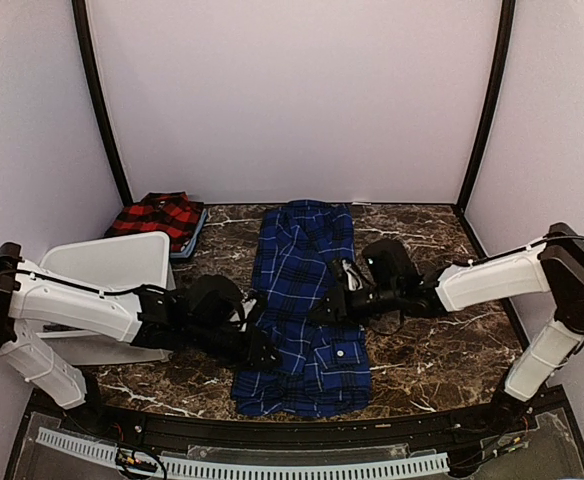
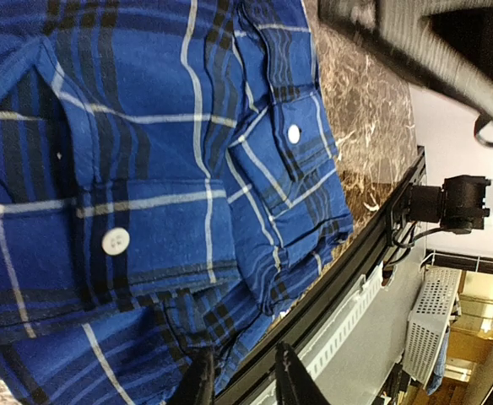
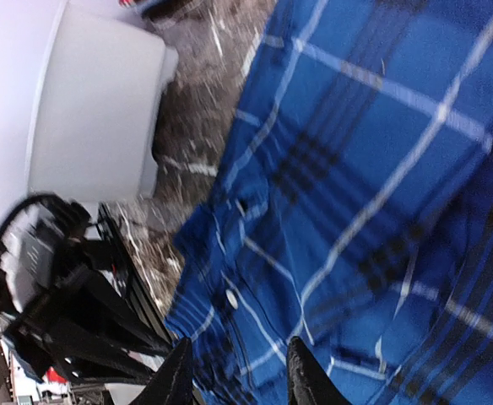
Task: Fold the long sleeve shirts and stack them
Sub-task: Smooth out the rectangle-folded shirt at the center of the board.
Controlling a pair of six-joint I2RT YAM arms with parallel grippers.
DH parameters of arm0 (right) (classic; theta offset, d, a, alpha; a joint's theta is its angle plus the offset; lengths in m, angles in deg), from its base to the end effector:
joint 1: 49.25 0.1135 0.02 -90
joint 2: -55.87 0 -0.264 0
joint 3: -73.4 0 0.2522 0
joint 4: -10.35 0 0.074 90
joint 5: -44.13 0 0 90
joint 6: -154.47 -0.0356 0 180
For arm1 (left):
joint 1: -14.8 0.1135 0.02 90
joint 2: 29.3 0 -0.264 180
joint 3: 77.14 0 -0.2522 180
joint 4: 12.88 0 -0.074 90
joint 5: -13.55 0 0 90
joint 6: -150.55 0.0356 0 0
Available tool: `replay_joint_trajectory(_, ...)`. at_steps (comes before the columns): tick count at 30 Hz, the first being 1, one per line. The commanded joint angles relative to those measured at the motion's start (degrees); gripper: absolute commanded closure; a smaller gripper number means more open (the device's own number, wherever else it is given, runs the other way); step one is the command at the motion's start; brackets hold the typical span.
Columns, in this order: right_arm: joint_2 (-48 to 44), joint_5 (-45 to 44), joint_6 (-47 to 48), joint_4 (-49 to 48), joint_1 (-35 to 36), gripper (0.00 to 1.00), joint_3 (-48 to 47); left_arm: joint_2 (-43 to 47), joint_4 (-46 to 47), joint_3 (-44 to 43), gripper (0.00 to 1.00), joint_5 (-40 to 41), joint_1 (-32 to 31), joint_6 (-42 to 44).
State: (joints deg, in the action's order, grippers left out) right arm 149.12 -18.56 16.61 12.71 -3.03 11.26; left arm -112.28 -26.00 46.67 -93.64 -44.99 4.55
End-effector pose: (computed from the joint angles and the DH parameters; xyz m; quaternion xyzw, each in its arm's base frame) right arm 0.2228 0.2561 0.1885 -0.0995 0.8574 0.4785 0.1614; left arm 0.1397 -0.2608 0.1926 0.0929 0.8932 -0.4265 0.1078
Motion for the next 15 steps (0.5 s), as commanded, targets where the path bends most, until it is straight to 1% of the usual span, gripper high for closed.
replay_joint_trajectory(1, -2.6, -5.3, -6.6, -4.9, 6.8, 0.65, 7.2, -2.7, 4.3, 1.9, 0.77, 2.9, -4.0, -5.6)
replay_joint_trajectory(4, -2.9, -7.9, -9.4, -6.7, 11.4, 0.65, 10.0, -5.6, 7.7, 3.0, 0.78, 3.9, -5.6, -8.0)
replay_joint_trajectory(7, -3.2, -9.7, -12.4, -8.7, 15.2, 0.65, 12.5, -7.7, 9.2, 3.8, 0.78, 5.1, -7.9, -9.8)
replay_joint_trajectory(9, -3.1, -11.5, -13.2, -8.0, 17.5, 0.65, 12.7, -8.9, 10.4, 4.6, 0.78, 5.9, -9.4, -11.4)
replay_joint_trajectory(11, -2.8, -12.9, -13.9, -7.6, 19.4, 0.66, 12.9, -10.4, 12.9, 5.7, 0.79, 6.1, -10.4, -12.9)
replay_joint_trajectory(15, -2.4, -14.4, -15.7, -9.3, 21.4, 0.65, 14.8, -11.0, 13.5, 6.1, 0.79, 6.8, -12.3, -14.2)
